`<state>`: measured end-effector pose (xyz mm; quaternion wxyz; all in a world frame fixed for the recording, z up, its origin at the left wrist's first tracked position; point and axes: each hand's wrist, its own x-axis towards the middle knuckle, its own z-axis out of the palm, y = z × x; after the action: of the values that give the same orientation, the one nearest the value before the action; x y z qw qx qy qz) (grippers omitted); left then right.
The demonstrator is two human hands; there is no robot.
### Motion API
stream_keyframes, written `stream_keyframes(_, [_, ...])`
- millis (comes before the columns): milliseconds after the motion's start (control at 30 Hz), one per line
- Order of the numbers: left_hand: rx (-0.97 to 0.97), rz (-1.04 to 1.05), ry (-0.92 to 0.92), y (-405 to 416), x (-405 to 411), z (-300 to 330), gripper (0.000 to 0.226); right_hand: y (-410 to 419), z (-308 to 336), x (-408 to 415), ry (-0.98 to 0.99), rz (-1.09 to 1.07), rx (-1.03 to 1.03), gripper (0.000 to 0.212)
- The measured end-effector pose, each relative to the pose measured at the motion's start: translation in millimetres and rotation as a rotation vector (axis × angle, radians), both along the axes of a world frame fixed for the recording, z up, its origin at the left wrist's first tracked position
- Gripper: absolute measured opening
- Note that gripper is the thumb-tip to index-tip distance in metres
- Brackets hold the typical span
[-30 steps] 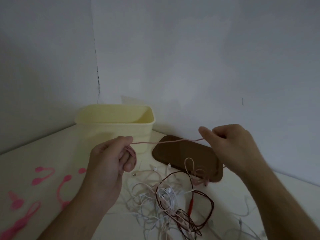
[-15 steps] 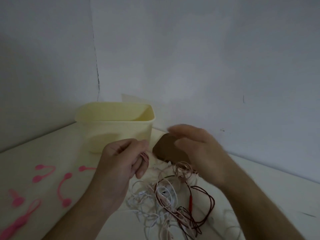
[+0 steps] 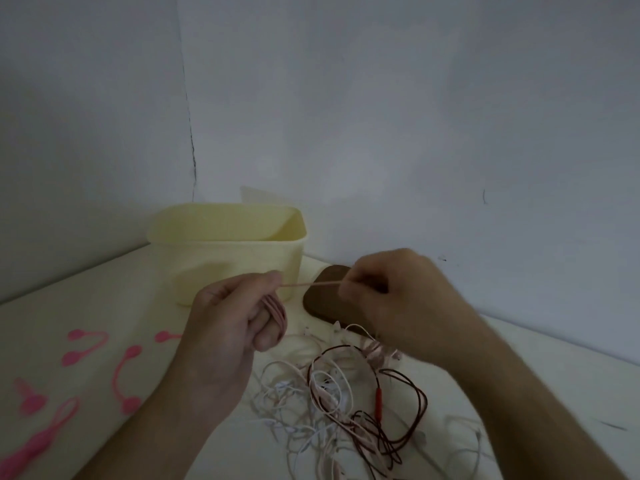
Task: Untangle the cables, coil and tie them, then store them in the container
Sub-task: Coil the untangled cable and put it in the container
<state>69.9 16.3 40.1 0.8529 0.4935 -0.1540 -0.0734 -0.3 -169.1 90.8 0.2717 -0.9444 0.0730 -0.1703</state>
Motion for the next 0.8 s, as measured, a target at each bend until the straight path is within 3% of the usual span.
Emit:
stream_keyframes(100, [0.017, 0.043, -0.022, 0.6, 3.0, -1.1, 0.053, -19.2, 8.0, -4.1, -0.126, -0.160, -0.068, 0.017])
stream_keyframes(267, [0.043, 0.105, -0.024, -0.1, 7.1, -4.5, 0.057, -40.0, 17.2, -13.5, -0.325, -0.245, 0.009, 0.024])
stream_keyframes(500, [-0.032, 0.135, 0.020, 2.1, 11.9, -2.9, 0.059, -66.9, 25.7, -26.9, -0.650, -0.519, -0.031, 0.037])
stream_keyframes(567, [-0.028, 0.117, 0.027, 1.9, 10.9, -2.8, 0.059, -72.6, 18.8, -21.2, -0.585, -0.524, -0.110, 0.037])
stream_keyframes(667, [-0.038, 0.101, 0.036, 1.7, 9.1, -1.9, 0.059, -71.3, 8.6, -13.1, -0.287, -0.521, -0.236, 0.055])
stream_keyframes(800, [-0.057, 0.096, 0.034, 2.1, 9.8, -0.7, 0.055, -71.7, 7.8, -15.6, -0.109, -0.536, -0.123, 0.057])
